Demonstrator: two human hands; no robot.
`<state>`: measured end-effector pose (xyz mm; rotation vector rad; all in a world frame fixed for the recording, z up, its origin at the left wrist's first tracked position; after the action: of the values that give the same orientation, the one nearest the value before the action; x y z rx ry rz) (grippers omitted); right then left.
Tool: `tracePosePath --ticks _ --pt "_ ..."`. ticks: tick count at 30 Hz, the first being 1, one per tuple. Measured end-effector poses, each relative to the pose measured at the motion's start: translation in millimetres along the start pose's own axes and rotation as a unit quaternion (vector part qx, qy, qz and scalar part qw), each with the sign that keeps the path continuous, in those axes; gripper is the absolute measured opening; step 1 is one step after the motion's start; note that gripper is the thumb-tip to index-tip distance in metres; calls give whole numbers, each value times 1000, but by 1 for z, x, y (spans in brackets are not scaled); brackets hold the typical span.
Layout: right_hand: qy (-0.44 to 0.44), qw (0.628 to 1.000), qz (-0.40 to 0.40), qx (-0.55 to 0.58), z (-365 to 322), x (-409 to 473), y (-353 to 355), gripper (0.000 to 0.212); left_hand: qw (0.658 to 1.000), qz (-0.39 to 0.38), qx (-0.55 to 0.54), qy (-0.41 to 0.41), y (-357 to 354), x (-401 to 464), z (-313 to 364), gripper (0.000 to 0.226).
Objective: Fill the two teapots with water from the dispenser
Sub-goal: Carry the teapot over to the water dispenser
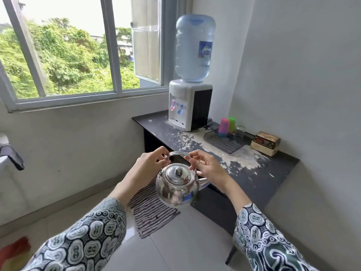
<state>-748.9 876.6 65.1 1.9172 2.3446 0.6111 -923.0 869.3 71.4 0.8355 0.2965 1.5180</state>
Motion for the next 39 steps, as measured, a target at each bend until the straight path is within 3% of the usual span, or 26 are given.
tracePosePath --ticks 9,14,25,34,39 --pt "-21 997 79 4 52 222 -34 20 999 -36 15 -28 19 217 -112 11" --pt "-43 993 112 16 78 319 -47 15 997 -61 32 -43 14 317 -163 10" --pt "-70 993 92 -2 182 536 -60 15 994 -97 55 -21 -45 518 -301 11" --pt "-126 986 108 23 259 666 -62 23 983 -150 107 -25 -86 645 -371 18" --pt "-165 976 142 26 297 718 -62 26 973 -183 112 -82 -110 708 -402 17"
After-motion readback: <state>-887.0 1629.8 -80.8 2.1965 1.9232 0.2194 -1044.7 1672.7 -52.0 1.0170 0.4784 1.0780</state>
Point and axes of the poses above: each hand's wrist, its own x-axis towards the middle knuckle, its own y-axis out of the back of the hand, z = x × y, the point moved 6 cm from there along x, towards the middle knuckle, and after that the axes turned 6 degrees about z, right-handed, at the moved point
